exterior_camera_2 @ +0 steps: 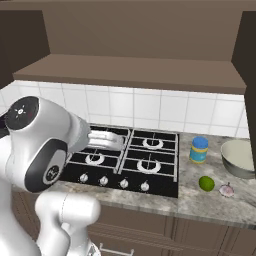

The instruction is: Open the cabinet. Place the bowl and condiment on the counter. Then place the lime and garlic on the cutting board.

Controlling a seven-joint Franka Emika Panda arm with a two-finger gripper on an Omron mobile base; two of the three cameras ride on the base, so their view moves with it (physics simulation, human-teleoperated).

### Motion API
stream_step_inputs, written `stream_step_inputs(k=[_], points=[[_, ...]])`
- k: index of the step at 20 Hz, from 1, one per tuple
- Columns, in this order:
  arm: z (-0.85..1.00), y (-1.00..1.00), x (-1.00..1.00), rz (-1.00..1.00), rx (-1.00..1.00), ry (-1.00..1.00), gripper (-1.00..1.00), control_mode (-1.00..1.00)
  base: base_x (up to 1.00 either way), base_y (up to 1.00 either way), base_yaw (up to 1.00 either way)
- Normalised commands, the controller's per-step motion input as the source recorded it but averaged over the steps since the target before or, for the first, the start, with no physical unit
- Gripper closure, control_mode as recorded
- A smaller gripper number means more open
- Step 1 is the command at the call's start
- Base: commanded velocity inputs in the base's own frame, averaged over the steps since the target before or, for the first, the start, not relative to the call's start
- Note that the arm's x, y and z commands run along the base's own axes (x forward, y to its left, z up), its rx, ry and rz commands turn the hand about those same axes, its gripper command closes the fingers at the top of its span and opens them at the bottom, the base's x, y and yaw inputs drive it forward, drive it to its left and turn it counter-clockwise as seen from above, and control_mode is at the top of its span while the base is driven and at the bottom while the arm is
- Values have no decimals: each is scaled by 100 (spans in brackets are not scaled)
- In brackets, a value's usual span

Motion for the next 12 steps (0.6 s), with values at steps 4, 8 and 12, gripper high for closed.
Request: stream_step_inputs(k=[4, 8, 12], points=[[-59, 46, -5, 12, -10, 0, -100, -100, 0, 0, 0], [-3, 27, 0, 12, -2, 3, -100, -100, 0, 0, 0], [0, 27, 0, 12, -2, 10, -100, -100, 0, 0, 0]])
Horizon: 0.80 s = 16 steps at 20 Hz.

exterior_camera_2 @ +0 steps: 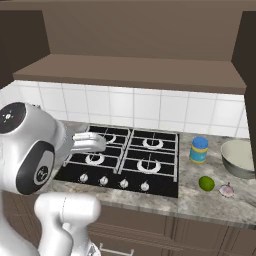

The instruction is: Open the cabinet. Place the bowl and condiment on the counter. Then place the lime and garlic on the cutting board.

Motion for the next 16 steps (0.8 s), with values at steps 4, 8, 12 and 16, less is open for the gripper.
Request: stream_step_inputs(k=[4, 8, 12, 16], points=[[-27, 29, 1, 14, -4, 14, -100, -100, 0, 0, 0], [-32, 24, 0, 13, -5, 12, -100, -100, 0, 0, 0], [-28, 18, 0, 12, -4, 10, -100, -100, 0, 0, 0], [-24, 5, 0, 12, -3, 8, -100, -100, 0, 0, 0]])
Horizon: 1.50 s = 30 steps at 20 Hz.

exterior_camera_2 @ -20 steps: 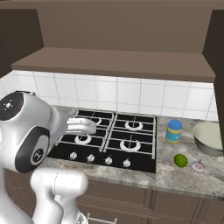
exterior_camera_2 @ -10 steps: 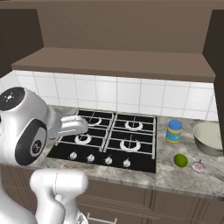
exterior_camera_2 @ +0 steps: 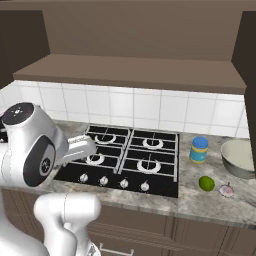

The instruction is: Open the cabinet. Place the bowl and condiment on the counter. Then place the lime and garlic on the cutting board.

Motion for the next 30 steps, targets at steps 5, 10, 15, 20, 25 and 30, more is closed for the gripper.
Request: stream_step_inputs(k=[5, 10, 15, 20, 25, 30], points=[[-21, 0, -4, 13, 0, 2, -100, -100, 0, 0, 0], [-17, 0, -13, 12, -1, 0, -100, -100, 0, 0, 0], [-19, 0, -20, 11, -3, 0, -100, -100, 0, 0, 0], [-20, -6, -43, 12, 0, 0, -100, -100, 0, 0, 0], [-20, -6, -61, 12, 0, -3, -100, -100, 0, 0, 0], [-21, -5, -59, 11, 0, -3, -100, -100, 0, 0, 0]])
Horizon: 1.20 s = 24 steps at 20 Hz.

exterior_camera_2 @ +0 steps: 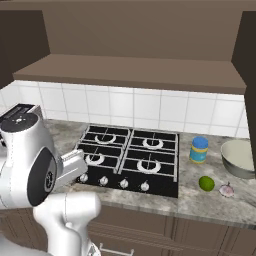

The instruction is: Open the cabinet. Place the bowl and condiment on the counter. Then place the lime and garlic on the cutting board.

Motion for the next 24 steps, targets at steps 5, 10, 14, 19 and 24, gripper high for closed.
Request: stream_step_inputs(k=[5, 10, 14, 19, 24], points=[[-16, -17, -90, 7, 0, -4, -100, -100, 0, 0, 0], [-12, -13, -65, 7, 0, -6, -100, -100, 0, 0, 0], [-6, -6, -30, 4, 0, -2, -100, 100, -41, -13, 3], [0, 0, 0, 0, 0, 0, -100, 100, -85, -17, 5], [0, 0, 0, 0, 0, 0, -100, 100, -83, -21, 0]])
